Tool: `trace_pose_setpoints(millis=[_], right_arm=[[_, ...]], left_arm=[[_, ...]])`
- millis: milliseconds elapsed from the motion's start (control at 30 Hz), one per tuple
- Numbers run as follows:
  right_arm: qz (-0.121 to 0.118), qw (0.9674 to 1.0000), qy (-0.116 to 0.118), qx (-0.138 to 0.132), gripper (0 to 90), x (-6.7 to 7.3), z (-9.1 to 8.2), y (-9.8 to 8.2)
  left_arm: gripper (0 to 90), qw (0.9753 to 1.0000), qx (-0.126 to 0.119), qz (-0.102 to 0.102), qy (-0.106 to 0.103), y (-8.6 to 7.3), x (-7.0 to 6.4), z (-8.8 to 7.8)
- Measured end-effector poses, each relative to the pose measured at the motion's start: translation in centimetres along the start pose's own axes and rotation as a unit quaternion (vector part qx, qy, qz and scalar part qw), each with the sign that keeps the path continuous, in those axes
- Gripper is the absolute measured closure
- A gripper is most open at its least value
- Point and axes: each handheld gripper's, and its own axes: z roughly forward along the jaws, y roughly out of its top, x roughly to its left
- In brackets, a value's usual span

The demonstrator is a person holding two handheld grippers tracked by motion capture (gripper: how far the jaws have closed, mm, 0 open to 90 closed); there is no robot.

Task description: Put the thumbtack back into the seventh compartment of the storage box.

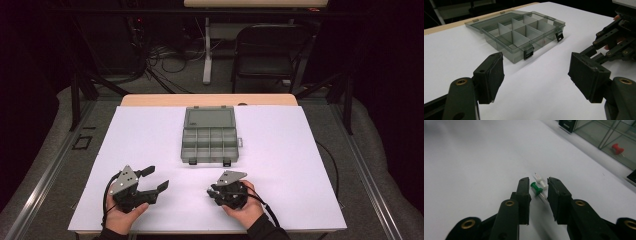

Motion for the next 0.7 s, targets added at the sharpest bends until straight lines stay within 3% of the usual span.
trace_pose_setpoints(millis=[467, 700], right_arm=[[0.002, 1.0000, 0.004, 0.004, 78.4, 0.20, 0.40, 0.03], [-0.012, 0.9999, 0.001, 0.007, 82.1, 0.58, 0.39, 0.11]], left_arm=[[28.1, 1.0000, 0.000, -0.002, 0.000, -0.01, 0.01, 0.01], [28.1, 1.0000, 0.000, -0.002, 0.000, -0.02, 0.01, 0.03]])
